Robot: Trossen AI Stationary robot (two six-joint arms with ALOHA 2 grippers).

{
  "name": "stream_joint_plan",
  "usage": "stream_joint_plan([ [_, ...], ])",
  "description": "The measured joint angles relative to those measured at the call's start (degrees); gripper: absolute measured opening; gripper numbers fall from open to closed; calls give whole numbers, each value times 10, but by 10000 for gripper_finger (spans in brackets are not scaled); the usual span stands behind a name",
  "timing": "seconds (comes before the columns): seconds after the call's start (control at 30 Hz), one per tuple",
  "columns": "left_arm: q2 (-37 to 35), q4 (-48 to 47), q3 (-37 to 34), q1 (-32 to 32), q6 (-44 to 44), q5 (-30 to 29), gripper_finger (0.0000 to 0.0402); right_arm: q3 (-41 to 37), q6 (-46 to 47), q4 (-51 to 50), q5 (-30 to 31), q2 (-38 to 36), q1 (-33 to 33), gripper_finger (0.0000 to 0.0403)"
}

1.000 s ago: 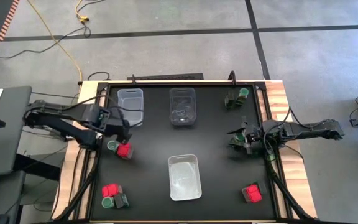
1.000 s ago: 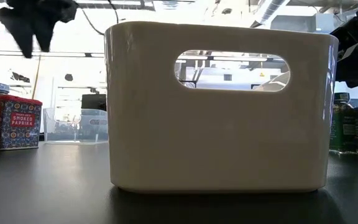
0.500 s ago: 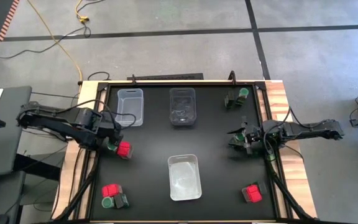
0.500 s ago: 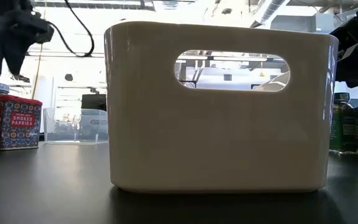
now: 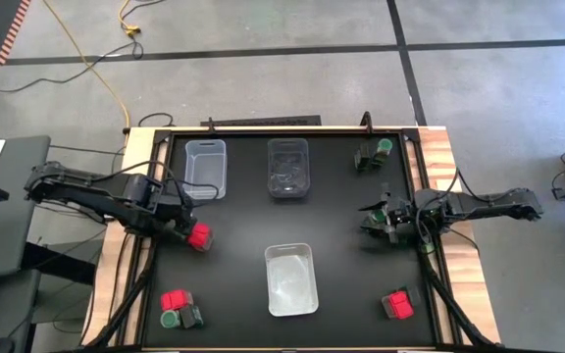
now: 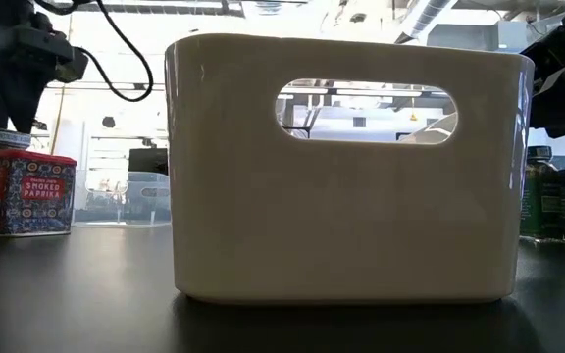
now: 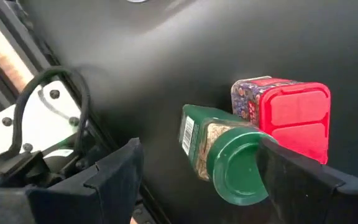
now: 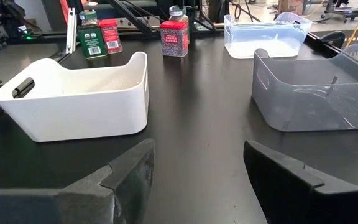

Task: Sort spices by type
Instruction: Put the middle left green seasoning bottle into the transparent bin

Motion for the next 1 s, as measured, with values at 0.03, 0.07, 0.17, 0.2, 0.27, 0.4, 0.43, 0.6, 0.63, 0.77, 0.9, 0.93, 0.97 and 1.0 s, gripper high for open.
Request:
stream_joint_plan([
  [0.03, -1, -2, 0, 0, 0, -6, 295, 0, 0, 0, 0, 0, 0, 277],
  [0.07, -3, -4, 0, 0, 0, -10, 295, 0, 0, 0, 0, 0, 0, 277],
  [0.17, -10, -4, 0, 0, 4, -17, 295, 0, 0, 0, 0, 0, 0, 277],
  [0.2, -12, -3, 0, 0, 5, -17, 295, 0, 0, 0, 0, 0, 0, 277],
  [0.27, -19, -4, 0, 0, 5, -17, 295, 0, 0, 0, 0, 0, 0, 277],
  [0.4, -32, -4, 0, 0, 3, -18, 295, 0, 0, 0, 0, 0, 0, 277],
  [0.43, -35, -4, 0, 0, 3, -18, 295, 0, 0, 0, 0, 0, 0, 277],
  [0.6, -41, -3, 0, 0, 29, -6, 295, 0, 0, 0, 0, 0, 0, 277],
  [0.63, -41, -3, 0, 0, 36, -4, 295, 0, 0, 0, 0, 0, 0, 277],
  [0.77, -32, 7, 0, 0, 71, 14, 295, 0, 0, 0, 0, 0, 0, 277],
  [0.9, -19, 28, 0, 0, 105, 26, 295, 0, 0, 0, 0, 0, 0, 277],
  [0.93, -16, 29, 0, 0, 110, 26, 295, 0, 0, 0, 0, 0, 0, 277],
  [0.97, -12, 28, 0, 0, 115, 26, 295, 0, 0, 0, 0, 0, 0, 277],
  [1.0, -8, 28, 0, 0, 121, 26, 295, 0, 0, 0, 0, 0, 0, 277],
])
